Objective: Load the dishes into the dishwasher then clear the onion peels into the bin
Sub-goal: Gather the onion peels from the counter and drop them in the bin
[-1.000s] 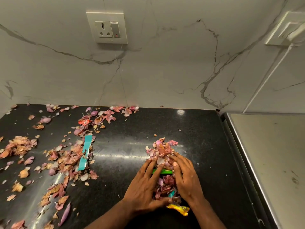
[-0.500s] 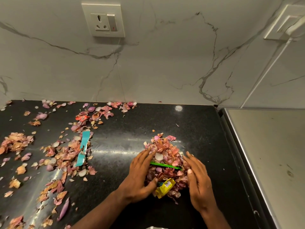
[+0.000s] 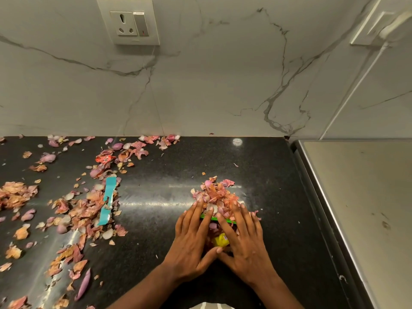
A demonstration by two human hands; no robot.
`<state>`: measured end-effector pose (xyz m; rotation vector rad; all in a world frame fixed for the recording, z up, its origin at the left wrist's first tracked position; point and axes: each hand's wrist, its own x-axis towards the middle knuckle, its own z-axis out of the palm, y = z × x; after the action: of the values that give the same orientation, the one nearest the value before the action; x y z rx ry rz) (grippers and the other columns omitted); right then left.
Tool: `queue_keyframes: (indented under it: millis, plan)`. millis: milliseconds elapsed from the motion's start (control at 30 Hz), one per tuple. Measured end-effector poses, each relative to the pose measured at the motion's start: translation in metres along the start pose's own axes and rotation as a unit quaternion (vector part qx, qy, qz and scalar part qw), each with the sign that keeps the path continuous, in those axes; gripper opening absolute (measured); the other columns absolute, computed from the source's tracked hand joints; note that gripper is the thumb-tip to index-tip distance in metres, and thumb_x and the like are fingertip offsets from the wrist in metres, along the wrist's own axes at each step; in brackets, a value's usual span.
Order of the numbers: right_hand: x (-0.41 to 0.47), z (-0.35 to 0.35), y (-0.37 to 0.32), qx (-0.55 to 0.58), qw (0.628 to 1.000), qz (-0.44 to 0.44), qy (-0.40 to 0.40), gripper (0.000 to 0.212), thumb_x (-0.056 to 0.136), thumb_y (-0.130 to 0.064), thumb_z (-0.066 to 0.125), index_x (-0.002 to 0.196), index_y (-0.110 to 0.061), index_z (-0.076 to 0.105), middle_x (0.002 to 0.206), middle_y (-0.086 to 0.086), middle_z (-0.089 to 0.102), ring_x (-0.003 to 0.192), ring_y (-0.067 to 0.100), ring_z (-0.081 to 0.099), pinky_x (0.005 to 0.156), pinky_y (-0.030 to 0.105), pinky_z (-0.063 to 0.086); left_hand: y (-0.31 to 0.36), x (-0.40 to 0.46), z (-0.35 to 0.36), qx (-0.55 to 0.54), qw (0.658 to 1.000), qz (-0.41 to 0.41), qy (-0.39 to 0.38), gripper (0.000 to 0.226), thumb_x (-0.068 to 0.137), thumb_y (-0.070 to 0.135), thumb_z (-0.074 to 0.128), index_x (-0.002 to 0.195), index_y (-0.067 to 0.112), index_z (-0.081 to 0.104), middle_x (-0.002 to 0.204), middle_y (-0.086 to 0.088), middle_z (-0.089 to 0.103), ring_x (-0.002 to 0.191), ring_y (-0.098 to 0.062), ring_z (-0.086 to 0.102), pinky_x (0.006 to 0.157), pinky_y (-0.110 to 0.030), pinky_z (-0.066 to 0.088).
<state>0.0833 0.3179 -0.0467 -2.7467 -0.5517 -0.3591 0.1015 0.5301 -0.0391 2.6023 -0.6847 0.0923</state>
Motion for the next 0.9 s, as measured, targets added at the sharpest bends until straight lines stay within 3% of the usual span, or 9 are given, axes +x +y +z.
queue_keyframes:
  millis: [100, 233, 333, 400, 467, 567, 667, 800, 900]
  plan:
    - [0.016, 0.001, 0.005, -0.006, 1.0, 0.012, -0.007, 0.073, 0.102, -0.071, 0.029, 0.165, -0.033, 0.025, 0.174, 0.014, 0.008, 0.16, 0.036, 0.011, 0.121, 0.062, 0.021, -0.001, 0.011, 0.002, 0.022, 1.0, 0.006, 0.015, 0.083, 0.104, 0.067, 0.028, 0.167, 0.017, 0.011, 0.175, -0.009, -0.005, 0.161, -0.029, -0.003, 0.127, -0.05, 0.002]
    - [0.014, -0.004, 0.002, 0.061, 0.997, 0.044, 0.0, 0.07, 0.098, -0.065, 0.046, 0.161, -0.04, 0.032, 0.175, 0.008, 0.009, 0.161, 0.035, 0.004, 0.124, 0.059, 0.016, -0.007, 0.015, 0.004, -0.053, 0.997, -0.047, 0.043, 0.086, 0.101, 0.065, 0.035, 0.167, 0.016, 0.009, 0.174, -0.01, -0.012, 0.161, -0.032, -0.009, 0.128, -0.058, 0.0]
    - [0.017, -0.004, -0.001, 0.098, 0.984, 0.146, 0.019, 0.06, 0.101, -0.056, 0.038, 0.16, -0.049, 0.028, 0.175, 0.001, -0.002, 0.161, 0.031, -0.008, 0.124, 0.055, 0.011, -0.004, 0.023, 0.006, -0.113, 0.981, -0.149, 0.055, 0.088, 0.099, 0.07, 0.027, 0.167, 0.023, -0.001, 0.171, -0.003, -0.028, 0.158, -0.025, -0.023, 0.125, -0.052, -0.009]
    - [0.025, 0.003, -0.004, 0.134, 0.964, 0.23, 0.026, 0.058, 0.104, -0.054, 0.032, 0.16, -0.054, 0.02, 0.175, -0.003, -0.008, 0.161, 0.025, -0.01, 0.126, 0.053, 0.013, 0.002, 0.03, 0.011, -0.136, 0.97, -0.194, 0.06, 0.084, 0.098, 0.075, 0.017, 0.167, 0.029, -0.003, 0.17, 0.003, -0.028, 0.157, -0.016, -0.024, 0.128, -0.046, -0.007]
    - [0.033, 0.012, -0.009, 0.154, 0.948, 0.277, 0.029, 0.055, 0.106, -0.055, 0.027, 0.16, -0.056, 0.017, 0.175, -0.002, -0.001, 0.161, 0.021, 0.0, 0.128, 0.05, 0.019, 0.008, 0.036, 0.019, -0.156, 0.963, -0.206, 0.073, 0.081, 0.099, 0.075, 0.013, 0.167, 0.031, 0.004, 0.174, 0.004, -0.015, 0.159, -0.009, -0.016, 0.131, -0.043, 0.003]
    - [0.048, 0.024, -0.02, 0.179, 0.939, 0.289, 0.055, 0.053, 0.107, -0.054, 0.025, 0.159, -0.046, 0.033, 0.171, -0.002, 0.024, 0.158, 0.016, 0.019, 0.124, 0.047, 0.03, 0.015, 0.043, 0.027, -0.209, 0.941, -0.242, 0.109, 0.076, 0.101, 0.071, 0.016, 0.164, 0.03, 0.024, 0.173, 0.01, 0.013, 0.158, -0.003, 0.01, 0.129, -0.038, 0.022]
    - [0.064, 0.033, -0.032, 0.245, 0.918, 0.296, 0.1, 0.051, 0.106, -0.049, 0.032, 0.154, -0.038, 0.047, 0.161, -0.01, 0.042, 0.149, 0.009, 0.036, 0.119, 0.044, 0.038, 0.022, 0.052, 0.026, -0.277, 0.898, -0.297, 0.17, 0.056, 0.107, 0.057, 0.027, 0.154, 0.031, 0.043, 0.155, 0.015, 0.041, 0.141, 0.006, 0.038, 0.119, -0.035, 0.039]
    - [0.075, 0.039, -0.042, 0.294, 0.888, 0.325, 0.139, 0.052, 0.102, -0.053, 0.036, 0.148, -0.038, 0.055, 0.155, -0.013, 0.05, 0.142, 0.008, 0.044, 0.115, 0.042, 0.043, 0.031, 0.06, 0.015, -0.319, 0.86, -0.337, 0.213, 0.035, 0.112, 0.034, 0.04, 0.144, 0.038, 0.054, 0.131, 0.025, 0.054, 0.115, 0.028, 0.045, 0.103, -0.016, 0.043]
    - [0.077, 0.04, -0.045, 0.342, 0.867, 0.331, 0.149, 0.05, 0.103, -0.055, 0.041, 0.147, -0.039, 0.057, 0.155, -0.013, 0.052, 0.143, 0.003, 0.044, 0.115, 0.037, 0.044, 0.036, 0.059, 0.011, -0.359, 0.843, -0.342, 0.21, 0.034, 0.111, 0.039, 0.043, 0.139, 0.047, 0.06, 0.127, 0.027, 0.064, 0.112, 0.019, 0.057, 0.092, -0.01, 0.048]
